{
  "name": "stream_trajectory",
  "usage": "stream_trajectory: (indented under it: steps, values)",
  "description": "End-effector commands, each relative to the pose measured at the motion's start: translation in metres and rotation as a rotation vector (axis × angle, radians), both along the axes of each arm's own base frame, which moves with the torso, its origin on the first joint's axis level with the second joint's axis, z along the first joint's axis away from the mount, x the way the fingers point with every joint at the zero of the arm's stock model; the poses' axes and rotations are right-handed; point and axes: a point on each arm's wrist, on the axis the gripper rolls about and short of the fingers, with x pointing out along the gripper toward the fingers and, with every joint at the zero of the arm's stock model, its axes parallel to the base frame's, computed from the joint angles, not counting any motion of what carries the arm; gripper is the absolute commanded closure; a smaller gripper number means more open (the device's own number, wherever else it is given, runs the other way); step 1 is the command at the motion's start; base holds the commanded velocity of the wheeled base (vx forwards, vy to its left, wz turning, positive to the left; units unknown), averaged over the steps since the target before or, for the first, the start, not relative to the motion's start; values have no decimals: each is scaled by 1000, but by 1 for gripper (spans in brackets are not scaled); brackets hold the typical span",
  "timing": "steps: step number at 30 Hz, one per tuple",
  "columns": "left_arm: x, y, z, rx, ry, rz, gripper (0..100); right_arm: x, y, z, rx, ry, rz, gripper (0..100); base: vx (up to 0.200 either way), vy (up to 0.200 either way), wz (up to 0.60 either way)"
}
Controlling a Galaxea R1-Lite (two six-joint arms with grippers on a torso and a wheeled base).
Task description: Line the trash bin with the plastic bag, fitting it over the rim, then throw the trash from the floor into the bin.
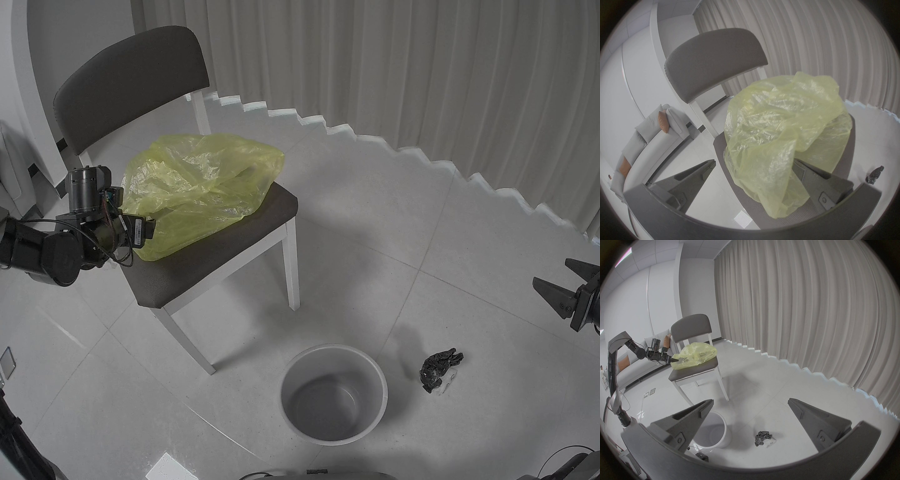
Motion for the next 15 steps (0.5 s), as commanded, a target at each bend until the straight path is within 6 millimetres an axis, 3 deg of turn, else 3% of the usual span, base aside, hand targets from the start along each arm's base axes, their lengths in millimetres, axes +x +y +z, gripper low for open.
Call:
stream_trajectory:
  steps: [1, 6, 7, 15]
  values:
    - [14, -1, -13, 10, 31, 17, 0, 1, 0, 0, 1, 2, -3, 0, 0, 0, 0]
    - [15, 1, -14, 11, 34, 24, 0, 1, 0, 0, 1, 4, -1, 0, 0, 0, 0]
    - [15, 1, -15, 11, 35, 24, 100, 1, 0, 0, 1, 4, -1, 0, 0, 0, 0]
    - [15, 1, -14, 9, 30, 23, 100, 2, 0, -2, 1, 13, -3, 0, 0, 0, 0]
